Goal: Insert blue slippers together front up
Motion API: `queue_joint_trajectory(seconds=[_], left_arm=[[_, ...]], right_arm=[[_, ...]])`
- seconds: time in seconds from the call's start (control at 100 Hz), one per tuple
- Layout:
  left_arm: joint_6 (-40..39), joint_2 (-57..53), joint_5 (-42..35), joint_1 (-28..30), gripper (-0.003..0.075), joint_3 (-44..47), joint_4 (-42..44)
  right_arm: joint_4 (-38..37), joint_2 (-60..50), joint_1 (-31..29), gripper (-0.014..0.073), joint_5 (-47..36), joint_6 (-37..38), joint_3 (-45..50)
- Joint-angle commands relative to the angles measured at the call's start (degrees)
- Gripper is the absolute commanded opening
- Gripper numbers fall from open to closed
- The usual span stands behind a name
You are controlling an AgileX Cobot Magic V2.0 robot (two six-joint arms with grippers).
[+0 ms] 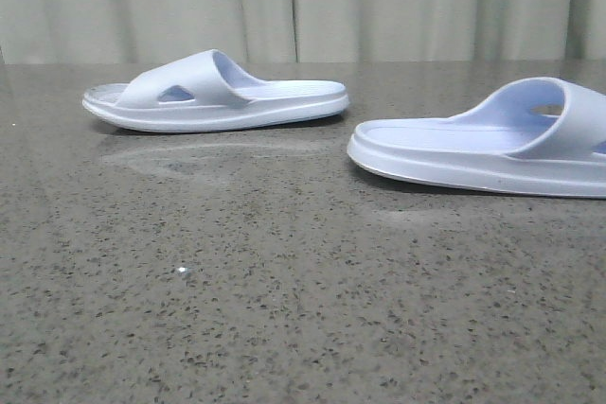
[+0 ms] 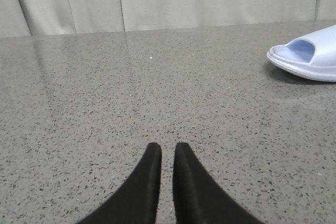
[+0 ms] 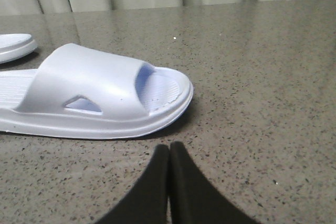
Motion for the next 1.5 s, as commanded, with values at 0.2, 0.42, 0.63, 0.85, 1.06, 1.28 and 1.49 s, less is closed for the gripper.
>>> queue_joint_trajectory(seconds=[0.2, 0.42, 0.63, 0.85, 1.06, 1.28, 1.49], left_arm=[[-0.2, -1.7, -11.1, 0.2, 0.0015, 0.5, -0.7], [-0.2, -1.7, -12.3, 0.2, 0.0015, 0.5, -0.7], [-0.4, -1.7, -12.9, 0.2, 0.0015, 0.5, -2.2], [-0.5, -1.7, -14.2, 0.2, 0.0015, 0.4, -26.6], [-0.5, -1.7, -13.1, 0.2, 0.0015, -2.8, -41.0], [-0.5, 7.3, -4.3, 0.2, 0.0015, -15.9, -29.3], [-0.4, 23.9, 11.2, 0.2, 0.0015, -30.9, -16.2]], right_arm=[[5.8, -0.9, -0.3, -0.0089, -14.1, -0.3, 1.3], [5.8, -0.9, -0.3, -0.0089, -24.0, -0.3, 1.2], [5.8, -0.9, -0.3, -0.0089, -26.2, -0.3, 1.2], [18.3, -0.9, -0.3, -0.0088, -25.3, -0.2, 1.2], [27.3, -0.8, -0.3, -0.0084, -17.6, -0.3, -3.8], [22.1, 9.7, -0.3, -0.0076, -4.2, -2.2, -14.0], [19.9, 29.7, -0.3, -0.0078, 4.1, -2.2, -25.4]])
